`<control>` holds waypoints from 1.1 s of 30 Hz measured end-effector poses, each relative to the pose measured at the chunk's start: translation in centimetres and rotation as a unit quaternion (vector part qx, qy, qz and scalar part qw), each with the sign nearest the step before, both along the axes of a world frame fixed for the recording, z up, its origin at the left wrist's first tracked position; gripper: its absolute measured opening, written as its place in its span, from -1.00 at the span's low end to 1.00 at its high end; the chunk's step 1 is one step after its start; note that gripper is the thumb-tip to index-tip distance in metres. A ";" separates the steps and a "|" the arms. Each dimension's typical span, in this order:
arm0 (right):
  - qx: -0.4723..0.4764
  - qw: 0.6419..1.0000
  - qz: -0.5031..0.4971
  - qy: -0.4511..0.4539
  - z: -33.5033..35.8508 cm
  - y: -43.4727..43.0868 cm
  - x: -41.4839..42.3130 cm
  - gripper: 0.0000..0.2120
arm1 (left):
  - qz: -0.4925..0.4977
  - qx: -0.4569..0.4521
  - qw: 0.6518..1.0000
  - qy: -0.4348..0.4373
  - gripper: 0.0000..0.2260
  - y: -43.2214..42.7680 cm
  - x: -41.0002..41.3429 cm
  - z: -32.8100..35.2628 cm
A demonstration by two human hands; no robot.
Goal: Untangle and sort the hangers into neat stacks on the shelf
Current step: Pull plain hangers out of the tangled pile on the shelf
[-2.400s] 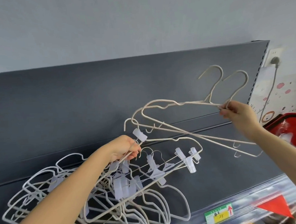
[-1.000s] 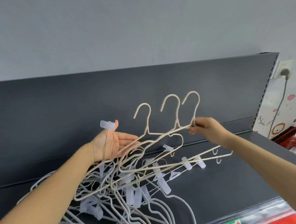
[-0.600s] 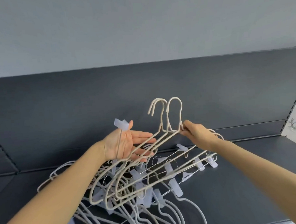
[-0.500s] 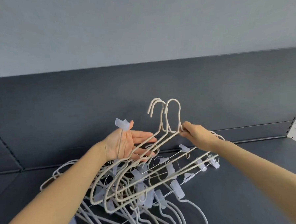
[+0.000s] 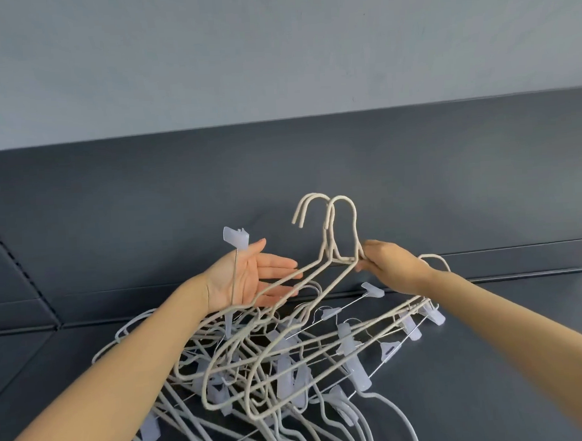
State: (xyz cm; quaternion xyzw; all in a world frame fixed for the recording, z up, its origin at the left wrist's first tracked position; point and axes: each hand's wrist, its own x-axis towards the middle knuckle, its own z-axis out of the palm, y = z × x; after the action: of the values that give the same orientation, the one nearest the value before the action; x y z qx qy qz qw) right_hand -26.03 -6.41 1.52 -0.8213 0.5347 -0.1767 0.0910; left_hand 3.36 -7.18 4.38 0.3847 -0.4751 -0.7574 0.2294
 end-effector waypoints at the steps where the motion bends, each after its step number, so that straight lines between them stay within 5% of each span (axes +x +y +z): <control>1: 0.001 1.000 -0.015 -0.002 0.2 0.3 -0.1 -0.84 | 0.015 -0.013 1.000 -0.013 -0.48 -0.1 0.2 0.1; 7: -0.031 0.992 -0.090 -0.084 2.0 1.9 -1.2 -0.85 | 0.052 -0.121 0.977 -0.167 -0.54 0.2 1.5 0.3; 21: -0.121 0.961 -0.220 -0.116 5.2 9.0 -4.8 -0.76 | 0.009 -0.167 0.970 -0.175 -0.87 0.3 -2.3 -0.5; 26: -0.124 0.947 -0.277 -0.107 5.6 12.7 -6.5 -0.77 | 0.027 -0.280 0.939 -0.197 -0.81 0.6 -3.1 -1.5; 29: -0.126 0.936 -0.319 -0.074 5.6 15.1 -8.0 -0.69 | 0.074 -0.415 0.849 -0.318 -0.76 0.6 -3.6 -2.0; 33: -0.122 0.921 -0.366 -0.049 4.7 17.6 -10.4 -0.69 | 0.125 -0.557 0.655 -0.495 -0.80 1.5 -5.2 -2.3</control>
State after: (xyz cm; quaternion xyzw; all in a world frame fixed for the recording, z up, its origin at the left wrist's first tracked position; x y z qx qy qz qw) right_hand -36.46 11.21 6.24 -0.5635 0.7672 -0.3016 -0.0542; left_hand -1.88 -5.65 2.09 0.5587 -0.7985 -0.0126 0.2238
